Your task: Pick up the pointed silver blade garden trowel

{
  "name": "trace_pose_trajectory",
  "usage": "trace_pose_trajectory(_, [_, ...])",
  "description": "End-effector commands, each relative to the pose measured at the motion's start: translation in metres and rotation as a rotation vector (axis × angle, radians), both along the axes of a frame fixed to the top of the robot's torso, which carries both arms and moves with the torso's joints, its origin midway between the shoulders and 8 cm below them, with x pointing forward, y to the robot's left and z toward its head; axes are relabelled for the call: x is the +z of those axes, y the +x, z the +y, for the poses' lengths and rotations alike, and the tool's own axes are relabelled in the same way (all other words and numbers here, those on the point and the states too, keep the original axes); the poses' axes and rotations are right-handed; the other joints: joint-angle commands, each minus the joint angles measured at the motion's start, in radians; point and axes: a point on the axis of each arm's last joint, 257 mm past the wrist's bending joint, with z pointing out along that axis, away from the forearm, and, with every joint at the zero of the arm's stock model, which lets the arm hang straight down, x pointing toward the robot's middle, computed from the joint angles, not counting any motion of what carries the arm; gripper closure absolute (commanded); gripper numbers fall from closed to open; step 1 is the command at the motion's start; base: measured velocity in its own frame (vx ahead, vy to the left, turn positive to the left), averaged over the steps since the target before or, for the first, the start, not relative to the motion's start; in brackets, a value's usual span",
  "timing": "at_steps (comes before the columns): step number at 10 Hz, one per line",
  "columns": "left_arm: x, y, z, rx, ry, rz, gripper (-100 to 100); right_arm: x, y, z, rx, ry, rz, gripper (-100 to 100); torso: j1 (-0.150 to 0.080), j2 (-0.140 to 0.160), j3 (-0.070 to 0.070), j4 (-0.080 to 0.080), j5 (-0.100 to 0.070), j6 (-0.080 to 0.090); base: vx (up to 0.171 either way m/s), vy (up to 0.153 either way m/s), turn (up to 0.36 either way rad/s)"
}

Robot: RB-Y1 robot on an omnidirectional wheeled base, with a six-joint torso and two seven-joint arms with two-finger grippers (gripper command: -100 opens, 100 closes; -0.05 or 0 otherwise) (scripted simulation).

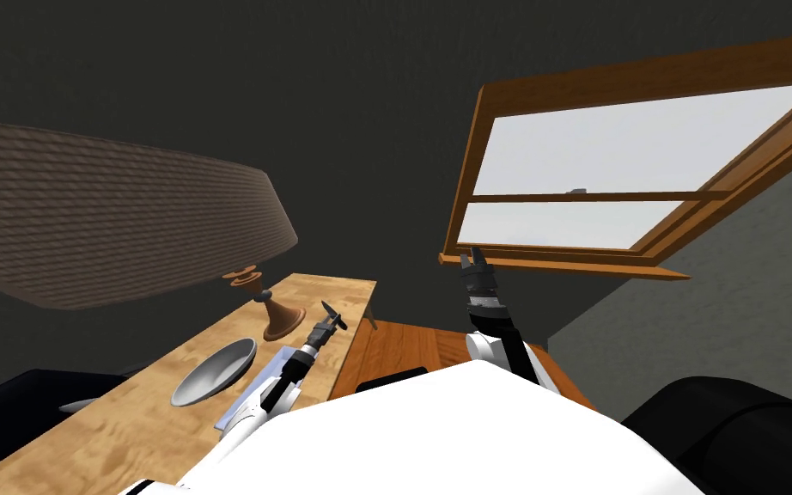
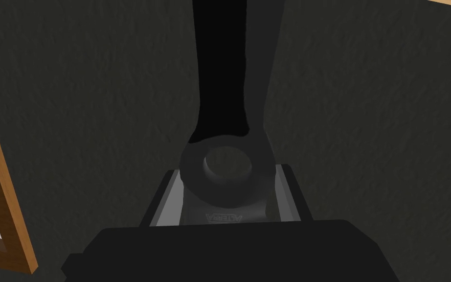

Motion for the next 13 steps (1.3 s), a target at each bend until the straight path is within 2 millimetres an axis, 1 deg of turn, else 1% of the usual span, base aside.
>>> trace_pose_trajectory(1, [0.001, -0.002, 0.009, 0.023, -0.015, 0.002, 100, 0.000, 0.000, 0.000, 0.000, 0.000, 0.000, 0, 0.000, 0.000, 0.000, 0.000, 0.000, 0.000, 0.002, -0.030, 0.020])
trace_pose_trajectory(2, [-0.003, -0.014, 0.026, 0.012, 0.017, 0.010, 100, 0.000, 0.000, 0.000, 0.000, 0.000, 0.000, 0, 0.001, 0.001, 0.000, 0.000, 0.000, 0.000, 0.006, -0.070, -0.091])
trace_pose_trajectory(4, [0.001, -0.011, 0.034, 0.044, -0.009, 0.002, 100, 0.000, 0.000, 0.000, 0.000, 0.000, 0.000, 0, 0.001, 0.001, 0.000, -0.002, 0.000, -0.001, 0.006, -0.042, -0.018])
trace_pose_trajectory(5, [-0.001, -0.024, 0.053, 0.037, 0.024, 0.009, 100, 0.000, 0.000, 0.000, 0.000, 0.000, 0.000, 0, 0.002, 0.001, 0.000, -0.001, 0.001, -0.001, 0.006, -0.064, -0.093])
trace_pose_trajectory(7, [0.003, -0.021, 0.061, 0.069, 0.001, 0.000, 100, 0.000, 0.000, 0.000, 0.000, 0.000, 0.000, 0, 0.001, 0.001, 0.000, -0.001, 0.000, -0.002, 0.006, -0.041, -0.021])
trace_pose_trajectory(8, [0.003, -0.033, 0.081, 0.065, 0.039, 0.005, 100, 0.000, 0.000, 0.000, 0.000, 0.000, 0.000, 0, 0.002, 0.001, 0.000, -0.001, 0.000, -0.002, 0.022, -0.050, -0.094])
trace_pose_trajectory(10, [0.007, -0.031, 0.089, 0.097, 0.017, -0.006, 100, 0.000, 0.000, 0.000, 0.000, 0.000, 0.000, 0, 0.001, 0.001, 0.000, -0.001, -0.001, -0.002, 0.011, -0.043, -0.019])
trace_pose_trajectory(11, [0.009, -0.043, 0.110, 0.095, 0.058, -0.002, 100, 0.000, 0.000, 0.000, 0.000, 0.000, 0.000, 0, 0.001, 0.001, 0.000, -0.001, 0.000, -0.002, 0.019, -0.071, -0.101])
trace_pose_trajectory(12, [0.015, -0.039, 0.113, 0.115, 0.037, -0.018, 100, 0.000, 0.000, 0.000, 0.000, 0.000, 0.000, 0, 0.000, 0.001, 0.000, -0.001, -0.001, -0.002, 0.011, -0.060, -0.032])
trace_pose_trajectory(13, [0.014, -0.040, 0.118, 0.126, 0.038, -0.014, 100, 0.000, 0.000, 0.000, 0.000, 0.000, 0.000, 0, 0.000, 0.001, 0.000, -0.001, -0.001, -0.002, 0.002, -0.022, 0.003])
